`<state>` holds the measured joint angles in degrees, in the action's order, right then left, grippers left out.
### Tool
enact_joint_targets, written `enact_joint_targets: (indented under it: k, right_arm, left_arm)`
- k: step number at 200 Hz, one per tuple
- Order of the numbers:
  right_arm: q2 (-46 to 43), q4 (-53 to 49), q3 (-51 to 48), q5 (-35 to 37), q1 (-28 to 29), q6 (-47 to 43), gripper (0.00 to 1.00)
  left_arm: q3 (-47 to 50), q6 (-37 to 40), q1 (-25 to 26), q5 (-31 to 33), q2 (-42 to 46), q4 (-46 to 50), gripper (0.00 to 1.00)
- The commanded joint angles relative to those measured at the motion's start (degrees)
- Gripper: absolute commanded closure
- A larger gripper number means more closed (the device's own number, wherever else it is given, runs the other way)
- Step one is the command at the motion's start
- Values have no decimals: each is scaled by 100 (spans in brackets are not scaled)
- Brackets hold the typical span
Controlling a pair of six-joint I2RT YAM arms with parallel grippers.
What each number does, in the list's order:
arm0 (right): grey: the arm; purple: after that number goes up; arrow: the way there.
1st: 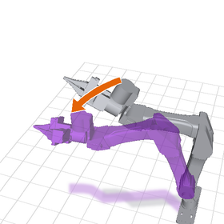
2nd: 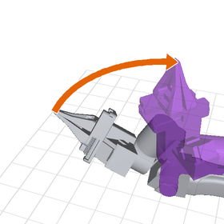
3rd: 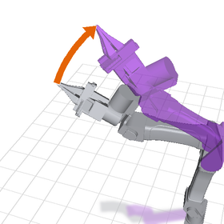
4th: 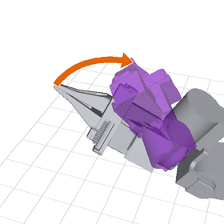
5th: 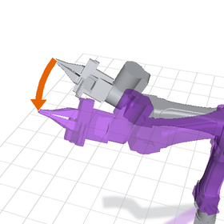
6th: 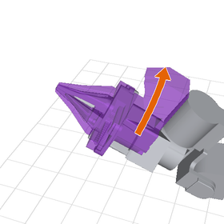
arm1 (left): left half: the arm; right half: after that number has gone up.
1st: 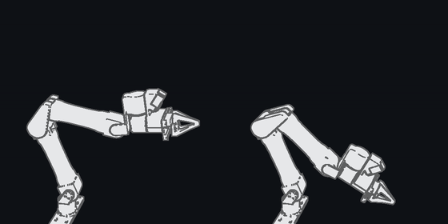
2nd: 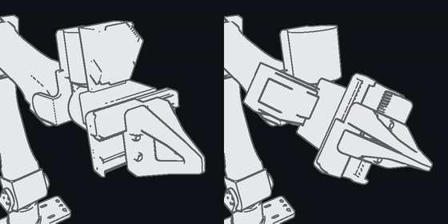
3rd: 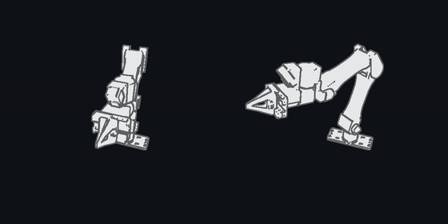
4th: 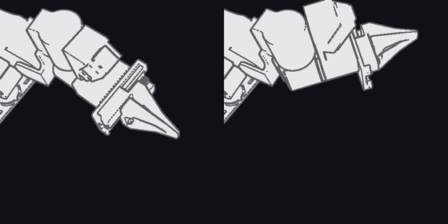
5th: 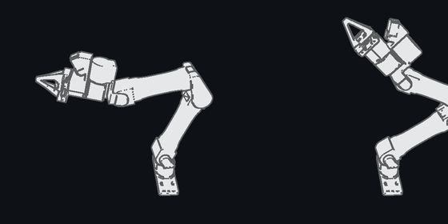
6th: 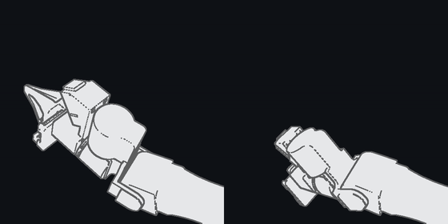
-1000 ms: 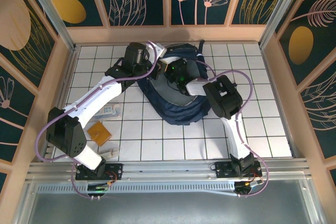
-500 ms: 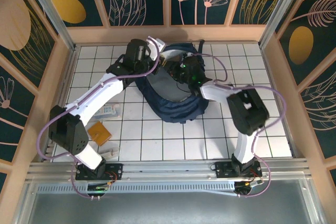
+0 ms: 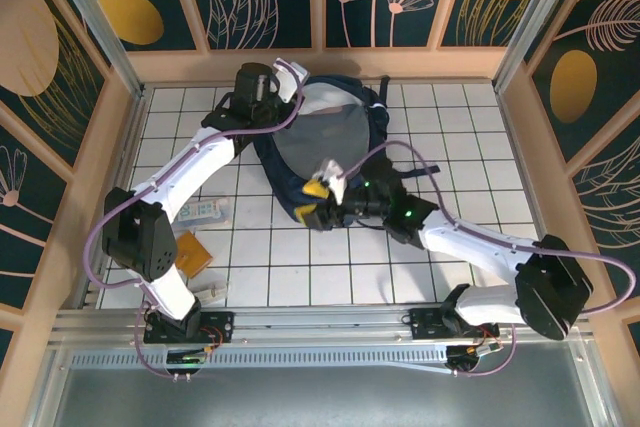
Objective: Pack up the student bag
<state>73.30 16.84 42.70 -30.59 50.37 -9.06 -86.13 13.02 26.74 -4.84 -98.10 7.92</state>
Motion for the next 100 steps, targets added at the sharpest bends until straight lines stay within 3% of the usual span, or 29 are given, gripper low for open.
enact_joint_targets:
  k: [1, 31, 57, 68, 74, 100]
  right_arm:
    - [756, -347, 212, -283, 791, -2011, 30]
    - [2298, 616, 1007, -175, 1420, -2051, 27]
    - [3435, 2224, 1396, -606, 1206, -1611, 26]
    - [3898, 2348, 1767, -655, 1119, -1584, 25]
    - [4141, 2292, 2044, -657, 1087, -1599, 19]
    - [4914, 1611, 3144, -899, 1094, -1785, 18]
  left_arm:
    - [8, 36, -148, -134, 123, -728, 100]
    - [-67, -5, -187, -355, 160, -450, 100]
    - [-191, -16, -187, -552, 218, -154, 100]
    - [-174, 10, -187, -557, 293, -99, 100]
    - [-147, 29, -187, -537, 338, -98, 100]
    - [-31, 47, -188, -516, 508, -116, 100]
